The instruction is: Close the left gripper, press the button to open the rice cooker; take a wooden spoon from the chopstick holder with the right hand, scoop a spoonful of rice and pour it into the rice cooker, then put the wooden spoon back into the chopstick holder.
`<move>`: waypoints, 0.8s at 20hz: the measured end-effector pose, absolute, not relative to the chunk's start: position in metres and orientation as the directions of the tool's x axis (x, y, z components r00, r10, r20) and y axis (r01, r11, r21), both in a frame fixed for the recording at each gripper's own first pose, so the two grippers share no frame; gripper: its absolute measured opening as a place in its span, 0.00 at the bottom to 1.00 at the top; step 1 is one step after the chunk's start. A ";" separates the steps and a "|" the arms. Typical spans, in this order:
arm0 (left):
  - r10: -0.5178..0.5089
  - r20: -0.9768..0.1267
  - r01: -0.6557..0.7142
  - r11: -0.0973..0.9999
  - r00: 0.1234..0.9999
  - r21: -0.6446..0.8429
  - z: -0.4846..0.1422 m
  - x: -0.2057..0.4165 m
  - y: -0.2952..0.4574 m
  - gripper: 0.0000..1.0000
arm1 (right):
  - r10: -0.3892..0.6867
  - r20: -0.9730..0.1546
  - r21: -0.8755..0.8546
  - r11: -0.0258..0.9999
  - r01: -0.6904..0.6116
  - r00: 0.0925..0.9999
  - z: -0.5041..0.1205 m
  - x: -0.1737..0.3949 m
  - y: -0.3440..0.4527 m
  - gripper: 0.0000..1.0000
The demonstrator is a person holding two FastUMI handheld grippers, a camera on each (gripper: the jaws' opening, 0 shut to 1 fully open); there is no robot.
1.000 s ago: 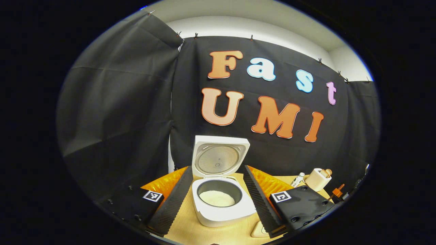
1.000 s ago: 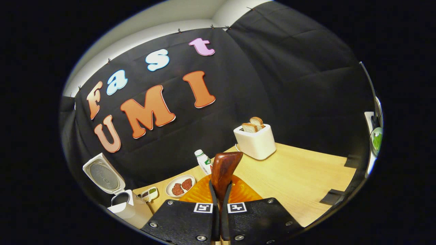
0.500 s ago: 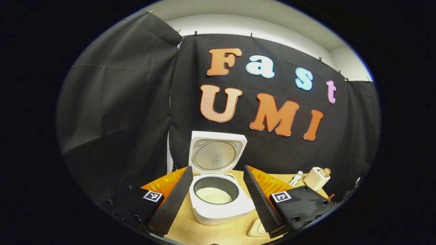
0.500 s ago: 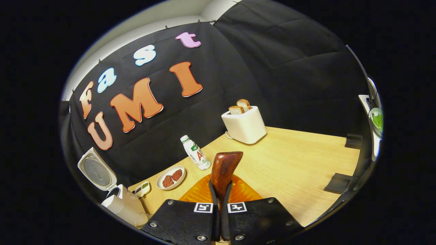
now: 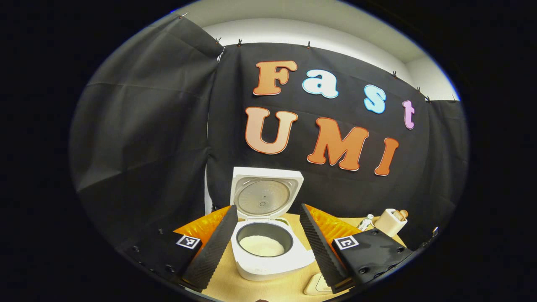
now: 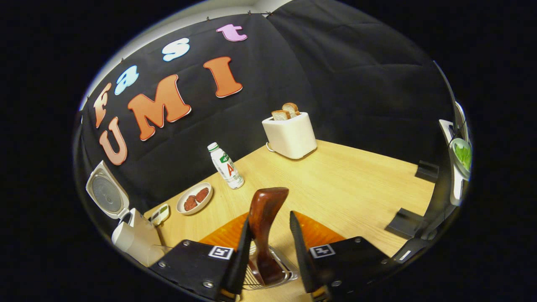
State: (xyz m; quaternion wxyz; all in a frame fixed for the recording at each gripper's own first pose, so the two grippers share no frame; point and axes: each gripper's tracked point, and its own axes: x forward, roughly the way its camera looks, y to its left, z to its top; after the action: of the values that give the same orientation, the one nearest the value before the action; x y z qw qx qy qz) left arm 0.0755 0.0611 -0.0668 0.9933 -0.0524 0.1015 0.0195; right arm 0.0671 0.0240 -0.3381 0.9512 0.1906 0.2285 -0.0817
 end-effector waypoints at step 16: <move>-0.054 -0.132 0.036 0.990 0.990 -0.133 0.022 0.180 0.037 1.00 | -0.123 -0.346 0.227 0.951 0.210 0.930 -0.205 0.080 -0.017 0.95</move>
State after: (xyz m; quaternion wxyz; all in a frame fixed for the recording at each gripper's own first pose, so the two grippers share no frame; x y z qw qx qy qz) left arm 0.1798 0.0371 0.0223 0.9953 -0.0652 0.0677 -0.0228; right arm 0.0804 -0.0170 -0.2054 0.9736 0.1310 0.1663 -0.0854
